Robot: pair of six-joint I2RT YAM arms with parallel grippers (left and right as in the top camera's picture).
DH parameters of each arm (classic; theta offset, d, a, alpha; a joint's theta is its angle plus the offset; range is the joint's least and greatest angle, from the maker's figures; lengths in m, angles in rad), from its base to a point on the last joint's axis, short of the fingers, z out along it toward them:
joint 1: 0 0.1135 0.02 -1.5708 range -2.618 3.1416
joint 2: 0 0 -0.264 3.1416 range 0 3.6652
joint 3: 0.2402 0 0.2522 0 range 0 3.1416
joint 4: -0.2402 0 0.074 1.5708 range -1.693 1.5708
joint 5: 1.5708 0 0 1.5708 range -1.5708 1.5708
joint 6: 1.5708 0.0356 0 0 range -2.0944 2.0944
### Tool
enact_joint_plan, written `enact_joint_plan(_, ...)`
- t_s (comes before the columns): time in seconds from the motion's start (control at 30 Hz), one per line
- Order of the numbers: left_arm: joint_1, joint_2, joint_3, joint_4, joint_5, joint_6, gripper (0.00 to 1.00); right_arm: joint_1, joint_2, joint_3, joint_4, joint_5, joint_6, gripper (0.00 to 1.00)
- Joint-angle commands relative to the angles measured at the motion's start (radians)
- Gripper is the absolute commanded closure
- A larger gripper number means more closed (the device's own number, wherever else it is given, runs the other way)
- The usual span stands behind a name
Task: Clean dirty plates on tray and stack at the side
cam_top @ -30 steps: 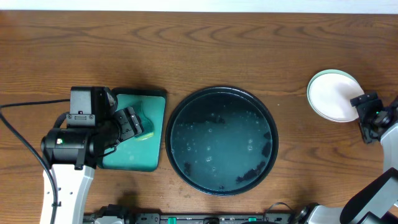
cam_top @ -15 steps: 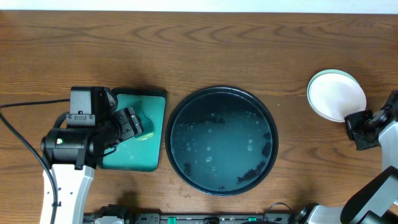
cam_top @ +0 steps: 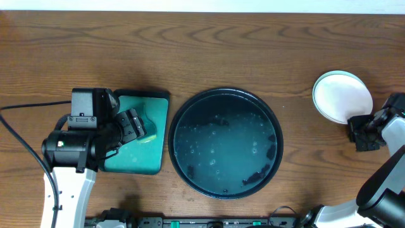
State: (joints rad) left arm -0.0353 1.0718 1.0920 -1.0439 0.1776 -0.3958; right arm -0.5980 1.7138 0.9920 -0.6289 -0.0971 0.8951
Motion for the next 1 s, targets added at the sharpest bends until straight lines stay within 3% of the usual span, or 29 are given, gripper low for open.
enact_joint_plan(0.0,0.003,-0.001,0.005,-0.002,-0.006,-0.005,0.18,0.004,-0.014,0.009,0.011,-0.017,-0.006,0.98)
enact_joint_plan(0.3,0.003,-0.001,0.005,-0.002,-0.006,-0.005,0.18,0.004,-0.015,0.009,0.122,-0.070,-0.187,0.98)
enact_joint_plan(0.53,0.003,-0.001,0.005,-0.002,-0.006,-0.005,0.18,0.004,-0.015,0.009,0.131,-0.084,-0.216,0.99)
enact_joint_plan(0.8,0.003,-0.002,0.005,-0.002,-0.006,-0.003,0.18,0.005,-0.031,0.009,0.204,-0.367,-0.351,0.99)
enact_joint_plan(0.97,0.003,-0.022,0.006,0.009,-0.006,0.063,0.18,0.032,-0.140,0.009,0.219,-0.404,-0.518,0.84)
